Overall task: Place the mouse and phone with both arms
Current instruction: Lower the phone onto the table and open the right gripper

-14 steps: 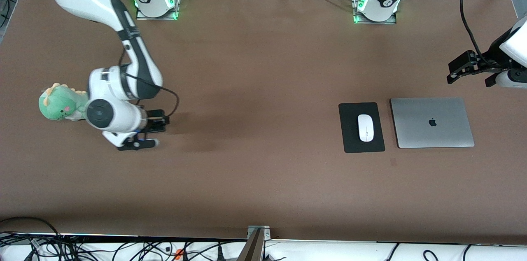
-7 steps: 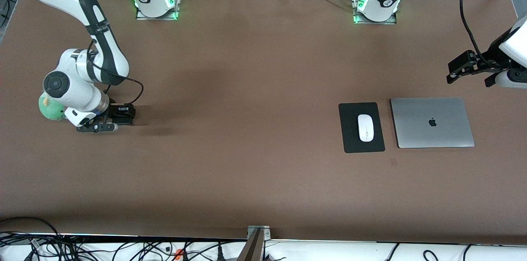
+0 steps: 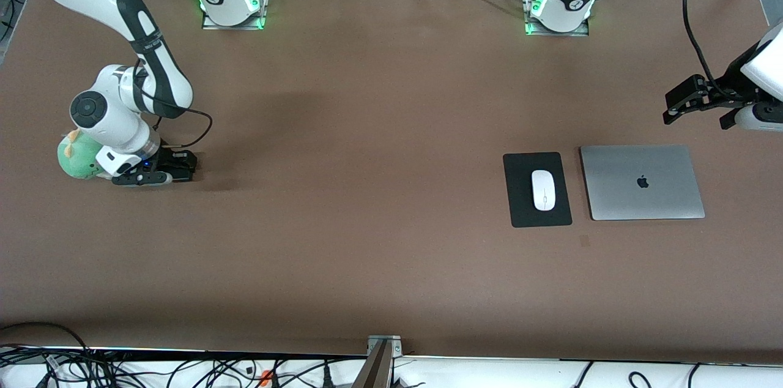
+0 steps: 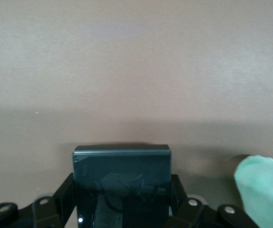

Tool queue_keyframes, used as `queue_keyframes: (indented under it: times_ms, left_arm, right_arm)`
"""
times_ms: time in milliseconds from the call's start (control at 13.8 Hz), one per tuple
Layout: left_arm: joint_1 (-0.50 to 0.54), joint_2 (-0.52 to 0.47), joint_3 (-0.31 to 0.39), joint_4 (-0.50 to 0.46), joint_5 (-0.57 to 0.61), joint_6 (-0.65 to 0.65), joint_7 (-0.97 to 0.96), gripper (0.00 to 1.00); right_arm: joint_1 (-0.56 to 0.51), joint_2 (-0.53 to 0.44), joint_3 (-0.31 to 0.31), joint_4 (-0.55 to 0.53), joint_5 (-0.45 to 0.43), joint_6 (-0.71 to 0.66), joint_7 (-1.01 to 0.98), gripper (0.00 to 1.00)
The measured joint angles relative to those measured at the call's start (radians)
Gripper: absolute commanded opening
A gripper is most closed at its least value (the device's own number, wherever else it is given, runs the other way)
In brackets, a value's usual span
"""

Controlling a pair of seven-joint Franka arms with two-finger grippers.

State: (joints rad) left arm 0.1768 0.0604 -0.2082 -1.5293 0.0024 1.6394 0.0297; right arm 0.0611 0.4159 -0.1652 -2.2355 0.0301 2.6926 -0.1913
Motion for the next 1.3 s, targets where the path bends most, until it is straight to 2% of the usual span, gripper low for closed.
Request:
queue_keyframes:
  times_ms: [507,869,1086,1303]
  left_arm:
    - [0.0,0.0,0.0,0.0,0.0,0.0,0.0,1.0]
    - [0.0,0.0,0.0,0.0,0.0,0.0,0.0,1.0]
    - [0.0,0.0,0.0,0.0,0.0,0.0,0.0,1.0]
    - [0.0,0.0,0.0,0.0,0.0,0.0,0.0,1.0]
  right_arm:
    - [-0.002,-0.01,0.003,0.014,0.0,-0.02,-0.003,1.0]
    - [-0.001,-0.071,0.006,0.128,0.003,-0.237,-0.003,1.0]
    - [0.001,-0.148,0.01,0.149,0.003,-0.327,-0.003,1.0]
    - [0.005,-0.24,0.011,0.199,0.004,-0.494,-0.003,1.0]
